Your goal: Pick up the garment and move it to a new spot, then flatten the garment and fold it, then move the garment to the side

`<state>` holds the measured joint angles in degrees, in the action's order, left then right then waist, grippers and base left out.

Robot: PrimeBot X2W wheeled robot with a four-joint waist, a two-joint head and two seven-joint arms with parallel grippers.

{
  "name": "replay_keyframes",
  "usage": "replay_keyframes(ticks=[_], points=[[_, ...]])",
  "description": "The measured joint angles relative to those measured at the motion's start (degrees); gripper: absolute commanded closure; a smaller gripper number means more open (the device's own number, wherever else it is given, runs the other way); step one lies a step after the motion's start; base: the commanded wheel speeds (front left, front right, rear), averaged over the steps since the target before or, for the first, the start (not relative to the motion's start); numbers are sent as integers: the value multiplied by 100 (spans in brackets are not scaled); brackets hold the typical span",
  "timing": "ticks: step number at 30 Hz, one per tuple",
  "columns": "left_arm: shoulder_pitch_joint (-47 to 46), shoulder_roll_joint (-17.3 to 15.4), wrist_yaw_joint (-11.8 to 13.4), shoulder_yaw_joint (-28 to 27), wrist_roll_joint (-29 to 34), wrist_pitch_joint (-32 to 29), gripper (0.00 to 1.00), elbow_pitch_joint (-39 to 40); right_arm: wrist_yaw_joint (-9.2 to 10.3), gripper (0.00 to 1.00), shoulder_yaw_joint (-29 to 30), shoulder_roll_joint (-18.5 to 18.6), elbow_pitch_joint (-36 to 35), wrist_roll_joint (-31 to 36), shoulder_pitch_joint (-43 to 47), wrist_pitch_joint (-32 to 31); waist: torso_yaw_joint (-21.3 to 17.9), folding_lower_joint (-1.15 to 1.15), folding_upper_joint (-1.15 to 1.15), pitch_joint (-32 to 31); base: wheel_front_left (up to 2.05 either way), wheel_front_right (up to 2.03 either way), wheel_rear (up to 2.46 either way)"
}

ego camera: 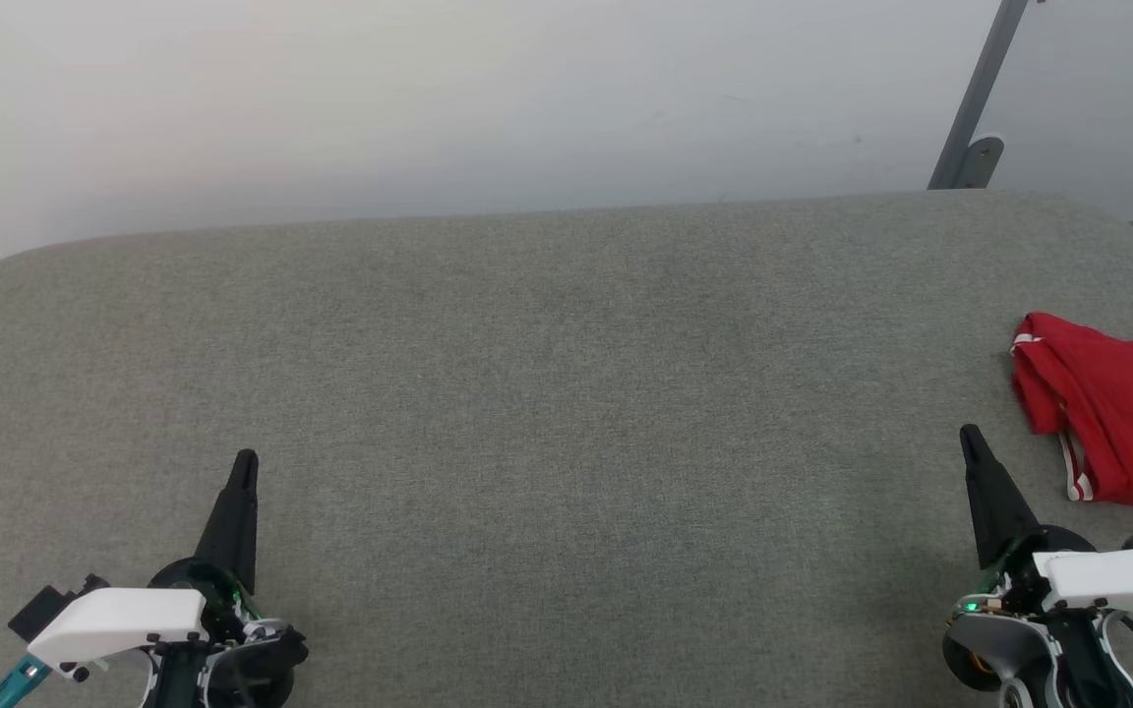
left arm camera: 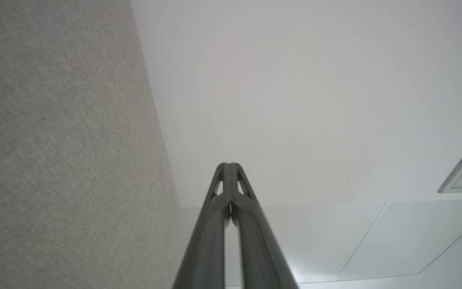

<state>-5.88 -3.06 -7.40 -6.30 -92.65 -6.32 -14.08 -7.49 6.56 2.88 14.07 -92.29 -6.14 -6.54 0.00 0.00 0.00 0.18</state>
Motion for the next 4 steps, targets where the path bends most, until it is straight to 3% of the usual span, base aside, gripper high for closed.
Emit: replay_keyframes(ticks=[4], points=[[0,0,0,-1,0,0,100,0,0,100,-3,0,0,0,0,0,0,0,0,0,0,0,0]])
